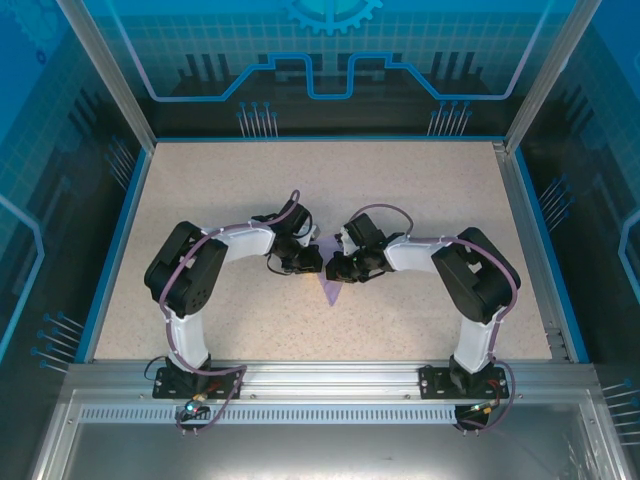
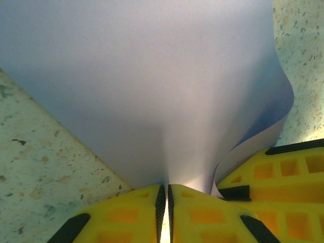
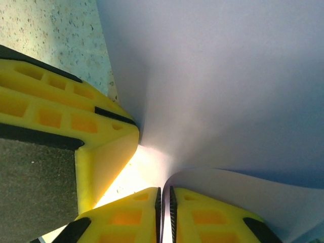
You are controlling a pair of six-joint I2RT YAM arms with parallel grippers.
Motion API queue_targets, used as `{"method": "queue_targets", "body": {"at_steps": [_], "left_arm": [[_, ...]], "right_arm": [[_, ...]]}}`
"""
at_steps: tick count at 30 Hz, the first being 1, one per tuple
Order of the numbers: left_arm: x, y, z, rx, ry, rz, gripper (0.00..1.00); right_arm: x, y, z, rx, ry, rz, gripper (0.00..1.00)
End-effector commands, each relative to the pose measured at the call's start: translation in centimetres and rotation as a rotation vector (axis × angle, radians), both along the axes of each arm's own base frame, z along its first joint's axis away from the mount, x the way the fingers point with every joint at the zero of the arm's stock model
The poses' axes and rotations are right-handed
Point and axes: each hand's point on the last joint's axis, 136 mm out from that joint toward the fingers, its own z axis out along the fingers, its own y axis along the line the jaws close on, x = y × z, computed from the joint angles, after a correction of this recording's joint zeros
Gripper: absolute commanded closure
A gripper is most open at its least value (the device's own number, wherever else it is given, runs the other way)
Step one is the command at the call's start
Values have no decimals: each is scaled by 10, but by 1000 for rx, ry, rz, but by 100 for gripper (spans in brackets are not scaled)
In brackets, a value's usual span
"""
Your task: Fold a paper plane with a square sheet of paper (pick it up from the middle)
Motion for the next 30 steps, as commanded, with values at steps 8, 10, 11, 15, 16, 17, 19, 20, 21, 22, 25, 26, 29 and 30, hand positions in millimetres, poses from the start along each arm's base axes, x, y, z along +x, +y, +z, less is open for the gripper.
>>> {"method": "queue_targets", "body": {"at_steps": [8, 10, 11, 15, 16, 17, 19, 20, 21, 22, 25, 26, 29, 30], "left_arm": [[-23, 12, -20, 43, 100, 13, 84], [-24, 12, -20, 40, 99, 14, 84], [-24, 12, -19, 39, 97, 14, 84], [-22, 12, -14, 33, 89, 19, 84], [-22, 12, -13, 31, 87, 20, 84], [-21, 12, -11, 29, 84, 23, 84], [-20, 13, -8, 23, 76, 31, 84], [-20, 14, -5, 18, 71, 36, 84], [-19, 14, -2, 10, 66, 42, 84], [-18, 14, 1, 2, 62, 48, 84], [-15, 15, 13, -33, 46, 68, 83], [-14, 14, 17, -46, 42, 71, 83], [-14, 9, 26, -81, 39, 69, 83], [-14, 8, 28, -90, 40, 70, 83]], "right_arm": [[-3, 2, -7, -33, 6, 17, 68], [-4, 1, -8, -35, 9, 18, 63], [-4, 1, -8, -35, 8, 17, 62], [-4, 0, -9, -40, 7, 14, 58], [-4, 1, -9, -38, 9, 16, 58], [-5, 0, -10, -40, 11, 15, 57], [-5, 0, -11, -39, 12, 14, 57], [-5, 0, -11, -38, 15, 15, 57], [-6, 0, -13, -40, 17, 16, 57], [-6, 0, -12, -39, 16, 15, 57], [-6, -2, -13, -44, 16, 12, 59], [-7, -2, -13, -44, 17, 11, 60], [-8, -3, -15, -50, 20, 8, 63], [-9, -4, -16, -52, 23, 7, 65]]}}
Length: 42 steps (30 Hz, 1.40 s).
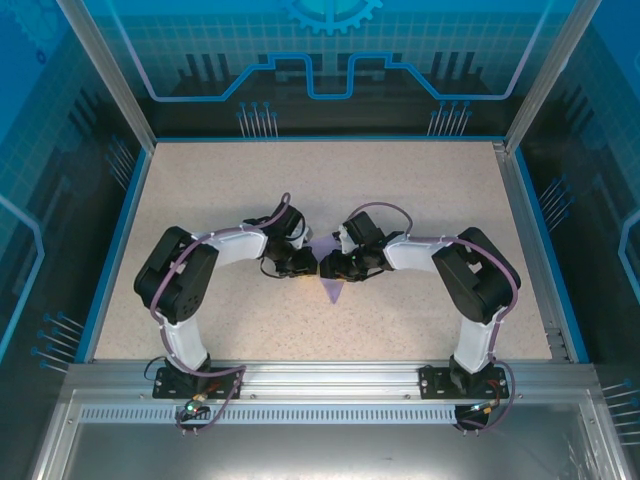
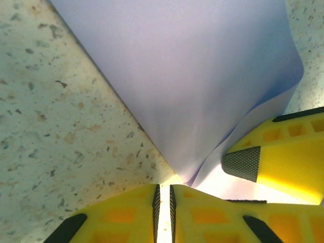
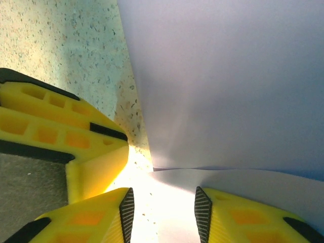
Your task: Fold a paper plane with a square sheet of paper (pick it up from the middle)
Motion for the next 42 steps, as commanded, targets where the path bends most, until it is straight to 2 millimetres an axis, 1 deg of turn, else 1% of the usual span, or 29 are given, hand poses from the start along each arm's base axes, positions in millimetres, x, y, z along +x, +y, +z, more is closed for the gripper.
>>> {"method": "queue_targets", "body": {"at_steps": [1, 7, 11, 17, 24, 29, 31, 35, 38, 40, 41, 42], "left_arm": [[-4, -6, 21, -75, 10, 13, 83], [-5, -12, 30, -126, 10, 25, 84], [-6, -17, 33, -157, 16, 22, 84], [-9, -23, 26, -163, 37, 10, 85], [-13, -25, 17, -149, 54, -1, 87], [-11, -24, 13, -128, 50, -5, 87], [-7, -24, 13, -114, 40, -3, 87], [8, -17, 11, -34, -5, 11, 87], [19, -20, 10, -26, -21, 10, 87], [22, -22, 6, -18, -15, 3, 87], [23, -21, 3, -8, -11, 2, 87], [23, -20, 1, 1, -8, -1, 88]], "right_arm": [[-11, -9, -22, -73, 29, -2, 67], [-14, -13, -27, -88, 34, -2, 79], [-14, -15, -30, -97, 34, -5, 84], [-15, -18, -31, -101, 34, -10, 91], [-15, -21, -30, -98, 29, -22, 93], [-14, -23, -27, -89, 23, -38, 93], [-13, -23, -26, -87, 16, -40, 93], [-11, -22, -24, -80, 12, -44, 93], [-10, -22, -22, -76, 7, -46, 93], [-10, -22, -22, -77, 7, -46, 93], [-17, -27, -29, -91, 23, -47, 93], [-17, -27, -28, -91, 23, -47, 93]]}}
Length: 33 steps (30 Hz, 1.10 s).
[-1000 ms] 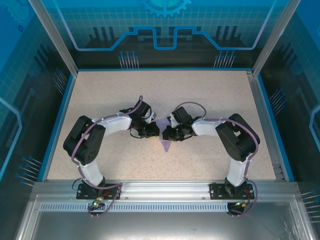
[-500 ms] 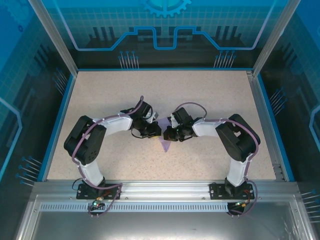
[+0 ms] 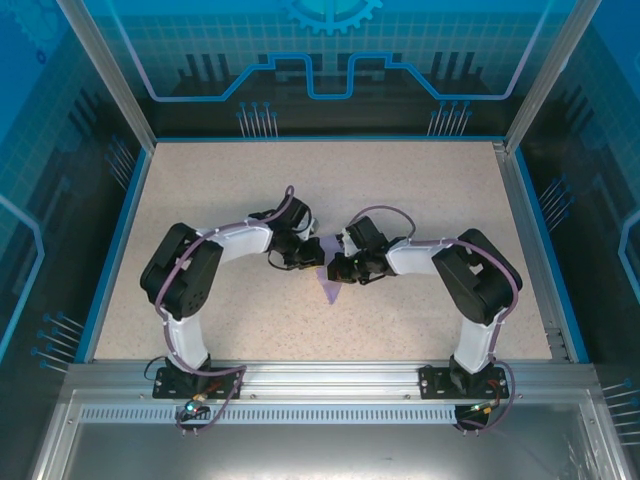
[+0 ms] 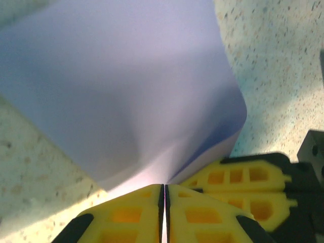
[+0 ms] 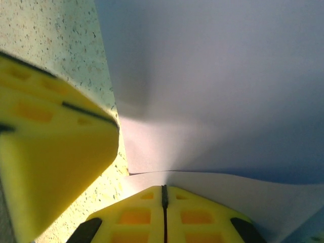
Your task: Fold a paper plane with a square sheet of paper (pick it up from the middle)
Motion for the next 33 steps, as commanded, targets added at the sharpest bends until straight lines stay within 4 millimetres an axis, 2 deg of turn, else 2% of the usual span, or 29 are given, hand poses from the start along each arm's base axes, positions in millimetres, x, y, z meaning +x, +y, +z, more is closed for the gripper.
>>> {"method": "queue_targets", "body": {"at_steps": [1, 10, 28, 33], "left_arm": [[0, 4, -13, 63, 14, -26, 87], [-7, 12, -32, 118, 51, -42, 87], [-16, 14, -41, 128, 80, -58, 87], [-19, 15, -43, 127, 88, -60, 87]], "right_arm": [[-17, -20, -19, -83, 65, -28, 93], [-13, -25, -16, -105, 42, -52, 93], [-6, -31, -17, -146, -10, -99, 93], [-3, -32, -11, -150, -46, -111, 93]]}}
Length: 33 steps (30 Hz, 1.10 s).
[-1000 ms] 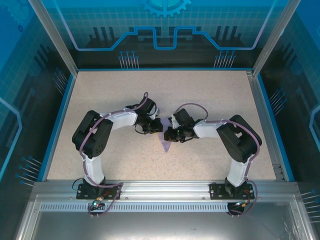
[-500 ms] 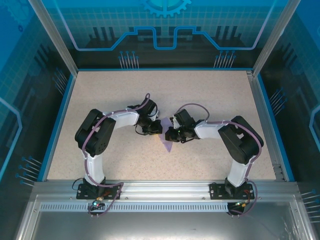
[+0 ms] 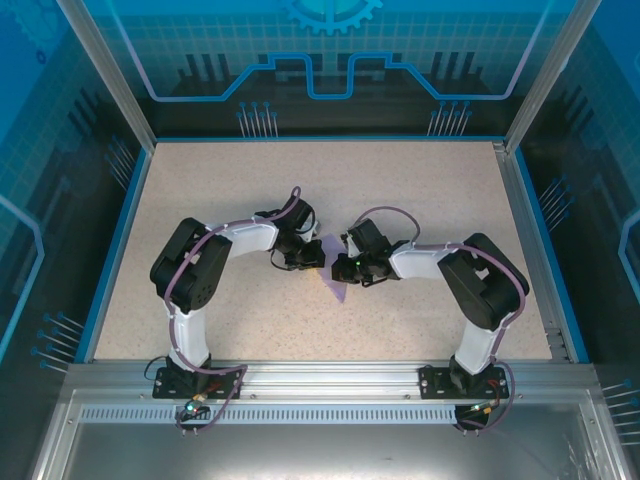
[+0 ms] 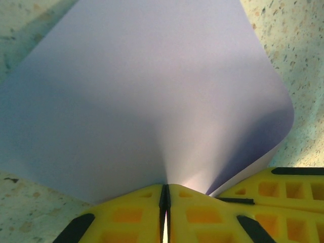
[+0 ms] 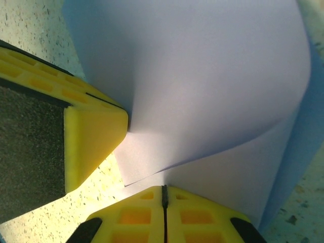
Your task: Fold a paper plane with a square sheet of paper (pick it up from the middle)
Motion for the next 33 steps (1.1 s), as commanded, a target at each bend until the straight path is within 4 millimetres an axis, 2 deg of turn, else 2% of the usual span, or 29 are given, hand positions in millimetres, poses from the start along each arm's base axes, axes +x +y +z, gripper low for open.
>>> {"method": "queue_targets", "body": {"at_steps": [1, 33], "left_arm": [[-19, 11, -24, 64, 79, -17, 87], [-26, -7, -16, -10, 93, -41, 87]], "right_arm": [[-7, -19, -11, -91, 1, -47, 94], [1, -12, -9, -62, -52, -58, 94]]}}
